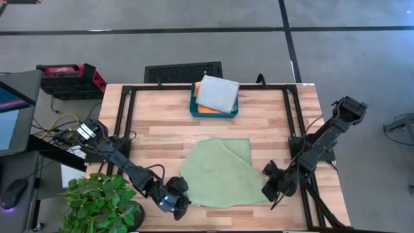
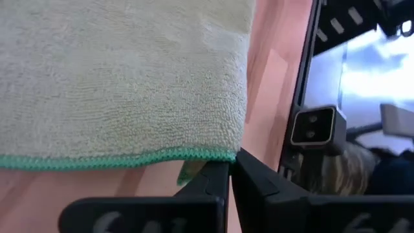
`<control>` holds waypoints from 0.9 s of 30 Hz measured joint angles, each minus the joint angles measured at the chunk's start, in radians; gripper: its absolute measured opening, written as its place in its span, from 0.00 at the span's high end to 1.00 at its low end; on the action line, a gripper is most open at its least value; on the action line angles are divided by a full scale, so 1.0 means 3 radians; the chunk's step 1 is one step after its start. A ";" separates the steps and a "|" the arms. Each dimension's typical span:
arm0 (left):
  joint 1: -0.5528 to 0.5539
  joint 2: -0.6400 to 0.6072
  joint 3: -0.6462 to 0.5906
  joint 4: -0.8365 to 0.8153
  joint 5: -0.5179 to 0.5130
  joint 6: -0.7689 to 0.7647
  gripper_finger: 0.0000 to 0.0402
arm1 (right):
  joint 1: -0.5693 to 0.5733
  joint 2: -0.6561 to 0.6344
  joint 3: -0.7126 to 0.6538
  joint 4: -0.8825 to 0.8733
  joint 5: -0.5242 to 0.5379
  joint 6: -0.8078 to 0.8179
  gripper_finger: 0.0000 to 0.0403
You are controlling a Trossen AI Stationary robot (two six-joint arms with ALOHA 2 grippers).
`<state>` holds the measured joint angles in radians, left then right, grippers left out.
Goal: Fold microfiber towels
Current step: Fold the green towel
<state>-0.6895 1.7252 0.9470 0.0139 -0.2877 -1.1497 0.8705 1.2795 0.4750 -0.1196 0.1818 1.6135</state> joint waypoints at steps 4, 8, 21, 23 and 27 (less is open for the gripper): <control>-0.0022 -0.0056 0.0000 -0.0003 -0.0117 -0.0136 1.00 | -0.0110 -0.0081 0.0102 -0.0019 0.0122 -0.0255 0.97; -0.0056 -0.0214 0.0000 -0.0001 -0.0314 -0.0124 1.00 | -0.0257 -0.0173 0.0131 -0.0021 0.0174 -0.0509 0.98; -0.0048 -0.0378 0.0000 -0.0890 -0.0788 -0.0889 1.00 | -0.1008 -0.0336 0.0133 -0.0095 0.0348 -0.1426 0.99; -0.0036 -0.0378 0.0000 -0.0978 -0.0906 -0.0958 1.00 | -0.1163 -0.0335 0.0133 -0.0125 0.0369 -0.1563 0.99; 0.0034 -0.0378 0.0000 -0.1175 -0.1022 -0.1036 1.00 | -0.1472 -0.0335 0.0133 -0.0125 0.0388 -0.1872 0.98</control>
<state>-0.6793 1.6119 0.9470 -0.3384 -0.5943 -1.4606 0.4290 1.1790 0.5148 -0.1570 0.2982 1.0517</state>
